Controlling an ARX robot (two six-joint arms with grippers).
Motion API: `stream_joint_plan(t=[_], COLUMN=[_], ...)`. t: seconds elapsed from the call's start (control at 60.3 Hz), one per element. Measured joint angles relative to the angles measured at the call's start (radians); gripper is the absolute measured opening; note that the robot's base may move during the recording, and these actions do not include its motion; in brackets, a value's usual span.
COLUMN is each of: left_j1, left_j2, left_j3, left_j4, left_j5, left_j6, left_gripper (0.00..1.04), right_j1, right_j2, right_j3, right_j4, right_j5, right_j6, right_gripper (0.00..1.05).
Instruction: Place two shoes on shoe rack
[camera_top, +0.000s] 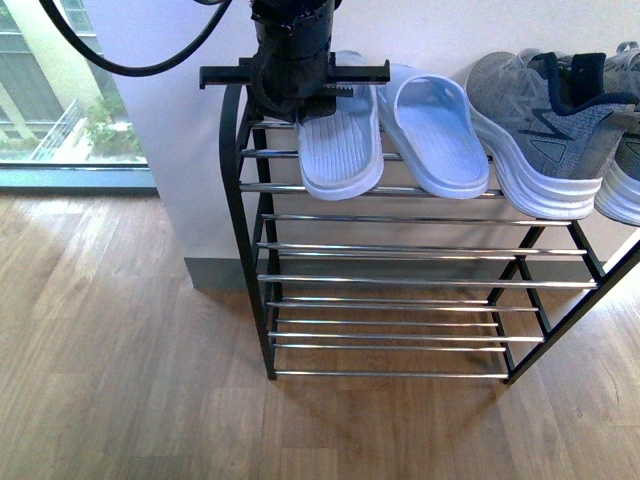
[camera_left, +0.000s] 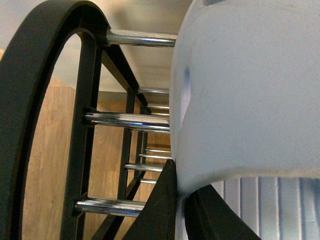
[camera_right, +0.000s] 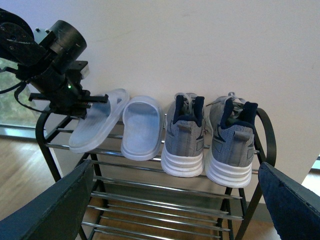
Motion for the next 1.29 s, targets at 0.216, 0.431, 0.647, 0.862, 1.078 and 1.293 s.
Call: stream_joint_plan(t=[0.216,0.431,0.647,0.862,1.078,1.293], left_j1=[0.000,-0.013,-0.039,-0.042,0.080,0.188], left_j2=[0.000,-0.059,-0.285,-0.728,-1.016,-1.209], left_j3=[0.002,-0.051,-0.229,-0.714,-1.343,-1.645], left_j4=[0.000,-0.003,0.023,0.346,1.212,1.367], left_j5=[0.018,0.129,0.179,-0.341,-0.130,-0.015], left_j6=[0.005,-0.041,-0.089,0.186,0.370,0.388], left_gripper=[0.25,0.66,0.97,0.95,0.62,0.21], right_j1=[0.000,0.000,0.000,0.000,0.000,0.000], right_j2=[0.000,0.000,0.000,0.000,0.000,0.000], right_j3=[0.000,0.000,0.000,0.000,0.000,0.000], right_j4=[0.000,0.000,0.000,0.000,0.000,0.000], right_j5=[0.000,0.000,0.000,0.000,0.000,0.000], right_j6=[0.000,0.000,0.000,0.000,0.000,0.000], right_gripper=[0.95,0.95,0.95,0.95,0.95,0.95])
